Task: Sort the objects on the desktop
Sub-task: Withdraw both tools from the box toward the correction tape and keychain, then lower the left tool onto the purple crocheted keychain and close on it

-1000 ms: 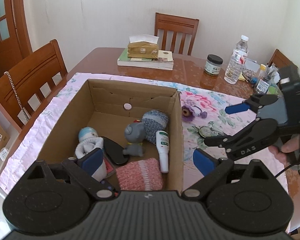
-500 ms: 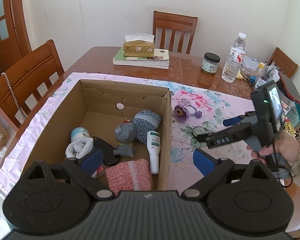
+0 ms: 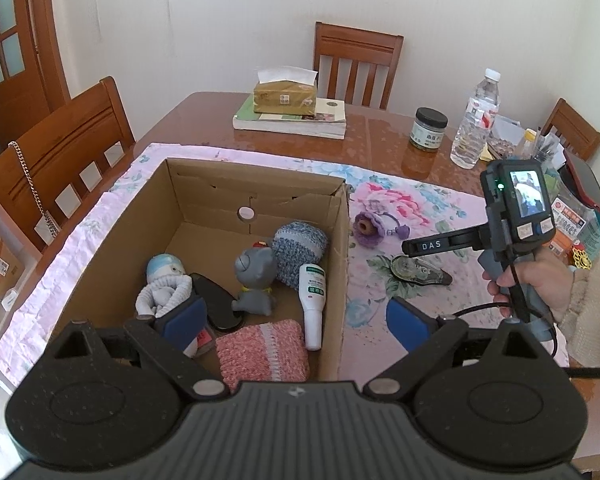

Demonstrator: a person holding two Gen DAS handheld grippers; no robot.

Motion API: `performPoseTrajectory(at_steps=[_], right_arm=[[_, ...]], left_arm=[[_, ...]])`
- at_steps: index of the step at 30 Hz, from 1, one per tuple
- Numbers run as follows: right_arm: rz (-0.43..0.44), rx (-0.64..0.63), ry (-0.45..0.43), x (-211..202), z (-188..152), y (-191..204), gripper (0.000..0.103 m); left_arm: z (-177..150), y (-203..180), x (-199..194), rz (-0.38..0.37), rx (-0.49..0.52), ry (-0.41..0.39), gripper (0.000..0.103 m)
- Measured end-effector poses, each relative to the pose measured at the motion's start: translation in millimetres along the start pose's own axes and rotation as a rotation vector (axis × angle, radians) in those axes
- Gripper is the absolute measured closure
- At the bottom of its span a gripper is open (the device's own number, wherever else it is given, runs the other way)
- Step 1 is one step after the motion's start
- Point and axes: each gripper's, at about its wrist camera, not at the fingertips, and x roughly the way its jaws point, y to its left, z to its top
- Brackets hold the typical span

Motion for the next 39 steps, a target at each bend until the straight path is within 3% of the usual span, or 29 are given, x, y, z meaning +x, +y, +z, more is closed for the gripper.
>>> performPoseTrajectory(at_steps=[19,23,30,39], right_arm=[[0.160,-0.147,0.056,-19,-24,17,0.000],[0.150,-0.201,0.045,-20,-34,23,0.000],[0.129,-0.129,0.031,-20,-37,26,0.000],[0.103,-0.193,0.015,-22,-36,34,0.021]], left_arm=[[8,-22,1,-0.025,0.054,-0.020,0.007],[11,-27,3,-0.033,0.046,-0.020,0.007],[18,-32,7,-0.036,0.052,-0.016,0.007],[21,-38,12,-0.048,0.070,-0.010,0.007]])
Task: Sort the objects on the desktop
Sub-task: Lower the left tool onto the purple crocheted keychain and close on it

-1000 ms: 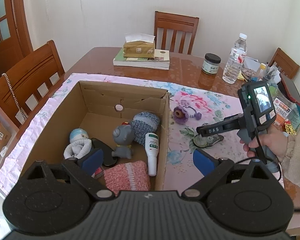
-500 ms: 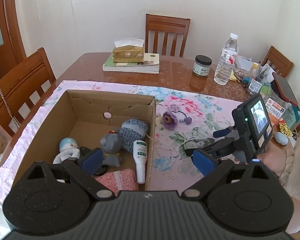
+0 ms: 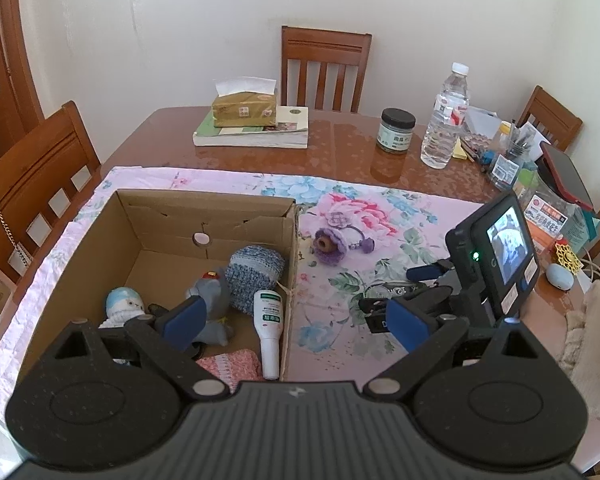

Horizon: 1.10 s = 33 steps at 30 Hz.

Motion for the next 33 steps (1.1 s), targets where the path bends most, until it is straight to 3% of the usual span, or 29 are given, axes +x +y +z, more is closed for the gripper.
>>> performPoseTrajectory(at_steps=[5,6,10,21,25,33], right_arm=[[0.030,-0.015,0.014,-2,3,-4,0.030],[0.033,-0.016,0.018,-1,3,-5,0.029],[0.048,0.024,0.009,-5,-1,-8,0.010],[0.037,-0.001,-0.059,-25,-23,-14,0.008],[0.046,0.049,-0.083,-31,-30,-22,0.008],[0.068,0.115,-0.124,-39,-42,-33,0.008]], left_arm=[[2,-3,2,-0.018,0.008,0.008,0.007],[2,-4,2,-0.022,0.010,0.008,0.007],[6,-9,2,-0.036,0.018,0.007,0.007],[23,-31,14,-0.111,0.049,0.009,0.007],[34,-42,20,-0.128,0.038,0.011,0.007],[56,-72,38,-0.143,0.107,-0.004,0.007]])
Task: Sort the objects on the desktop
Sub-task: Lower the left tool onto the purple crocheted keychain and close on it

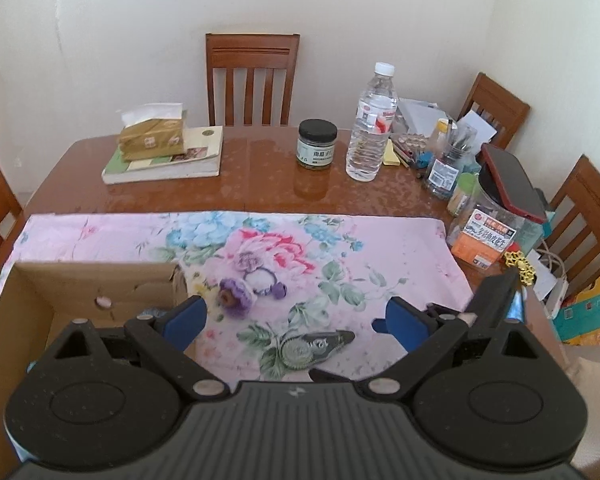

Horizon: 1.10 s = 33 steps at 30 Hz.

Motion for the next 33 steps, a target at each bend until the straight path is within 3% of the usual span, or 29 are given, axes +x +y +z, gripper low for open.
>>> performPoseTrajectory(at_steps=[8,10,17,19,29,33], right_arm=[[-0.003,0.005,-0.038,-10,-7,-9,0.008],[-0.002,0.006,-0.043,-12,-8,-10,0.008],[0.006,-0.010,-0.041,-12,-10,-12,0.008],[0.008,-0.016,-0.042,-12,-11,-11,0.008],[0.021,-0.021,-0.034,-8,-10,-3,0.010],[0.013,-0.032,-0.025,-4,-10,4,0.010]], left_arm=[[10,-10,46,0.028,0.014,0.040,0.011],[10,-11,62,0.047,0.009,0.057,0.019],[12,-6,114,0.134,0.001,0.114,0.031],[12,-2,128,0.140,-0.009,0.139,0.042],[9,16,170,0.161,-0.045,0.198,0.043],[7,17,184,0.198,-0.014,0.200,0.043]])
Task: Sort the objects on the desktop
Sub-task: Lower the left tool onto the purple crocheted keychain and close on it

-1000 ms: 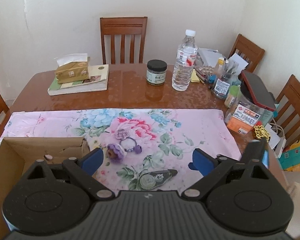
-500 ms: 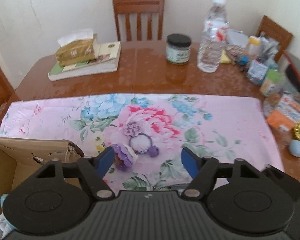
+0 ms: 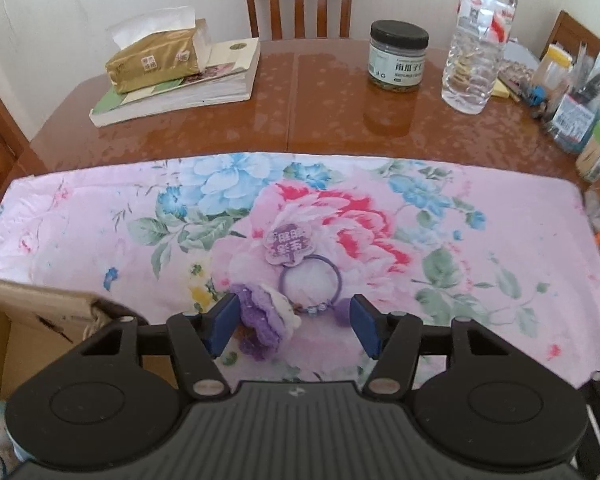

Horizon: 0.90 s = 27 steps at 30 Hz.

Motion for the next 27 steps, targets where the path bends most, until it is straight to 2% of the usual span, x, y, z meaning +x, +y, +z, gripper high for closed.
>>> performPoseTrajectory(at_steps=[6,8,11,16,18,21,24,26,27], right_arm=[[-0.008,-0.006,0.000,6,0,6,0.011],[0.000,0.002,0.007,8,0,5,0.011],[0.002,-0.001,0.009,8,0,6,0.011],[-0.003,0.007,0.001,8,2,3,0.013],[-0.009,0.007,0.006,9,3,3,0.015],[-0.015,-0.001,0.014,13,4,5,0.015],[-0.027,-0.026,0.017,20,5,8,0.015],[-0.042,-0.045,0.016,23,6,9,0.018],[-0.050,-0.062,0.015,24,7,11,0.022]], left_arm=[[4,-19,0,0.065,0.139,-0.043,0.043],[5,-22,4,0.069,0.162,-0.018,0.043],[5,-14,11,0.098,0.134,0.010,0.041],[7,-10,14,0.094,0.124,0.024,0.043],[7,-9,13,0.084,0.107,0.014,0.043],[6,-8,17,0.054,0.105,0.058,0.049],[4,-6,18,0.044,0.089,0.059,0.048],[3,-6,17,0.038,0.091,0.060,0.049],[2,-7,16,0.037,0.097,0.058,0.052]])
